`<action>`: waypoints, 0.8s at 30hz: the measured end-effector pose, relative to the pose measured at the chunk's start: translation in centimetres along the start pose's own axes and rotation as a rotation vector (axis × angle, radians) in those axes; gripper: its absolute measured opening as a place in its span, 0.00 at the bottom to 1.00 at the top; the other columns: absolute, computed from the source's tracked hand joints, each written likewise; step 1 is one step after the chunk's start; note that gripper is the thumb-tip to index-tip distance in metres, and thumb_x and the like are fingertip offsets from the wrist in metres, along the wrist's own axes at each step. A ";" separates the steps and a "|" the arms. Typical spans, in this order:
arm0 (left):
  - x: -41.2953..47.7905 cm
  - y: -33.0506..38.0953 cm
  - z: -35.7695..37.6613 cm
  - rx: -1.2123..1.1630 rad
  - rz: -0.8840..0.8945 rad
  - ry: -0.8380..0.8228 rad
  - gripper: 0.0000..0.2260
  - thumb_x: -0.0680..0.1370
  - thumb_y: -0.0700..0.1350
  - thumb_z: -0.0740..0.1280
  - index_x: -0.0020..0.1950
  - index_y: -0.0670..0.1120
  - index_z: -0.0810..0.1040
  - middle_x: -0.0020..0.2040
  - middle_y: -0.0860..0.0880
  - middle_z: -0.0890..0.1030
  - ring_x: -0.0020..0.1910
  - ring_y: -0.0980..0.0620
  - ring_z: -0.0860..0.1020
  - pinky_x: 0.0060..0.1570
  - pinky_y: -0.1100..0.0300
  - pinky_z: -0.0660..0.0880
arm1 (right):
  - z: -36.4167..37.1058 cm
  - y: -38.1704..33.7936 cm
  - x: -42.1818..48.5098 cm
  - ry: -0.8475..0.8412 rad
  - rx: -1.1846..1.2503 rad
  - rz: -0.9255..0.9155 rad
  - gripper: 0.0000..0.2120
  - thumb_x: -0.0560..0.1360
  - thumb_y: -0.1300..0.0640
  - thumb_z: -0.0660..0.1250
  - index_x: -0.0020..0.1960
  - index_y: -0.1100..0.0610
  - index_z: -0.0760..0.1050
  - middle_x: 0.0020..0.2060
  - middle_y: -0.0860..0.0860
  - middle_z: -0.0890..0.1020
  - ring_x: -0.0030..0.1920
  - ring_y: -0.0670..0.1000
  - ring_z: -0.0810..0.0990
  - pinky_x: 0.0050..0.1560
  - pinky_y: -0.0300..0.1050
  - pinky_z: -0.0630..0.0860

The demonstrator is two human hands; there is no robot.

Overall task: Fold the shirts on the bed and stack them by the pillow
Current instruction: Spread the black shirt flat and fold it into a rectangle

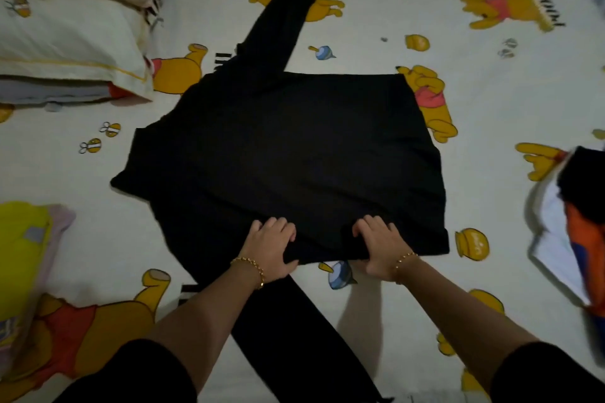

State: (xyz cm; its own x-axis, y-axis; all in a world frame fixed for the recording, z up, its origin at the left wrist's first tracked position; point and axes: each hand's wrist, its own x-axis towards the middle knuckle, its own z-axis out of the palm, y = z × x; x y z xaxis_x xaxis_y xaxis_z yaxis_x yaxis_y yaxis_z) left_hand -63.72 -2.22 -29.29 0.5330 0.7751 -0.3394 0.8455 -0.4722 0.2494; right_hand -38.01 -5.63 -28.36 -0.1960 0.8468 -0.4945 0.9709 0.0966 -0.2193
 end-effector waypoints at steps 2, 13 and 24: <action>0.0 0.4 0.4 0.098 0.032 -0.044 0.21 0.70 0.60 0.66 0.58 0.52 0.67 0.55 0.53 0.69 0.56 0.52 0.69 0.57 0.54 0.64 | 1.2 1.4 -0.6 0.024 -0.136 0.061 0.23 0.68 0.51 0.66 0.60 0.51 0.63 0.57 0.49 0.68 0.58 0.51 0.67 0.61 0.49 0.65; -0.8 1.5 -0.9 0.116 0.029 -0.485 0.04 0.75 0.48 0.63 0.44 0.48 0.71 0.44 0.50 0.75 0.46 0.50 0.75 0.46 0.59 0.69 | 0.6 5.5 -2.3 -0.239 -0.249 0.168 0.20 0.73 0.63 0.64 0.65 0.56 0.69 0.62 0.56 0.68 0.64 0.58 0.68 0.61 0.53 0.72; 2.2 0.6 -9.3 -0.057 -0.160 -0.188 0.11 0.75 0.52 0.64 0.36 0.50 0.68 0.35 0.51 0.74 0.37 0.51 0.74 0.37 0.59 0.70 | -8.5 6.1 -0.2 -0.063 0.036 0.159 0.12 0.70 0.62 0.65 0.52 0.53 0.71 0.54 0.54 0.70 0.57 0.57 0.72 0.56 0.52 0.74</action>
State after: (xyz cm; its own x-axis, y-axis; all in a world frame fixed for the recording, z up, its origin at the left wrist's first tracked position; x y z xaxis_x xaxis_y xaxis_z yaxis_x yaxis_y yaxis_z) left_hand -62.34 3.04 -21.48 0.3937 0.7442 -0.5397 0.9193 -0.3211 0.2278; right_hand -30.92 -0.77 -22.46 -0.0493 0.8156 -0.5765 0.9850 -0.0559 -0.1634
